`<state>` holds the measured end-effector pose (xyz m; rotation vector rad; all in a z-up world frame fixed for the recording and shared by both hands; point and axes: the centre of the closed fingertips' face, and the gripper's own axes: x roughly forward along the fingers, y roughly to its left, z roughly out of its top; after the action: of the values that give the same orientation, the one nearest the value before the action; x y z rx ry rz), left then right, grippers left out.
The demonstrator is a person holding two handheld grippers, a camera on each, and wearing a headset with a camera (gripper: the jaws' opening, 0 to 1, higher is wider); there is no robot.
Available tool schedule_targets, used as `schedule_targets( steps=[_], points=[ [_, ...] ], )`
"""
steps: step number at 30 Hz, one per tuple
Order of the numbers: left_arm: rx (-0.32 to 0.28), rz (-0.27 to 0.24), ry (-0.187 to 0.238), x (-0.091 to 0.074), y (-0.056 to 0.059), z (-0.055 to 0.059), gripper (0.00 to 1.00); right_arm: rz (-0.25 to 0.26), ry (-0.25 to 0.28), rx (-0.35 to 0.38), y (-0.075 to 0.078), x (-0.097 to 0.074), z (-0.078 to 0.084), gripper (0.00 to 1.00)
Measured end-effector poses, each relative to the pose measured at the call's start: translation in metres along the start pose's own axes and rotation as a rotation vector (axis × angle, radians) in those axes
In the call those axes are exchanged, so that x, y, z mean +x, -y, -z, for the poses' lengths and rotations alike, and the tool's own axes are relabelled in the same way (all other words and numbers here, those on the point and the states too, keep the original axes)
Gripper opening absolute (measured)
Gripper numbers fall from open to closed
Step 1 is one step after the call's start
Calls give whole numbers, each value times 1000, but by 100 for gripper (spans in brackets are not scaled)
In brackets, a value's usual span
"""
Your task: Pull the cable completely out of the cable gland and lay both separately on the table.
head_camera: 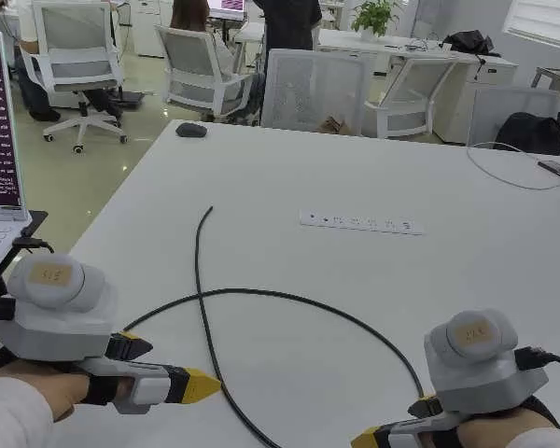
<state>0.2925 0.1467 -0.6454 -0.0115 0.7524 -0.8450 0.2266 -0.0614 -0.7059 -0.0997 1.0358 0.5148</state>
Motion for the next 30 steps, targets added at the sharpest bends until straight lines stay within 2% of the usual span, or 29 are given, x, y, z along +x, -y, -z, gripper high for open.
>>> schedule_targets(
  steps=[23,30],
  points=[
    [0,9,-18,3,2,3,71,-8,-7,-5,0,1,1,60],
    [8,13,-35,5,4,6,71,-10,0,1,0,0,-1,59]
  ],
)
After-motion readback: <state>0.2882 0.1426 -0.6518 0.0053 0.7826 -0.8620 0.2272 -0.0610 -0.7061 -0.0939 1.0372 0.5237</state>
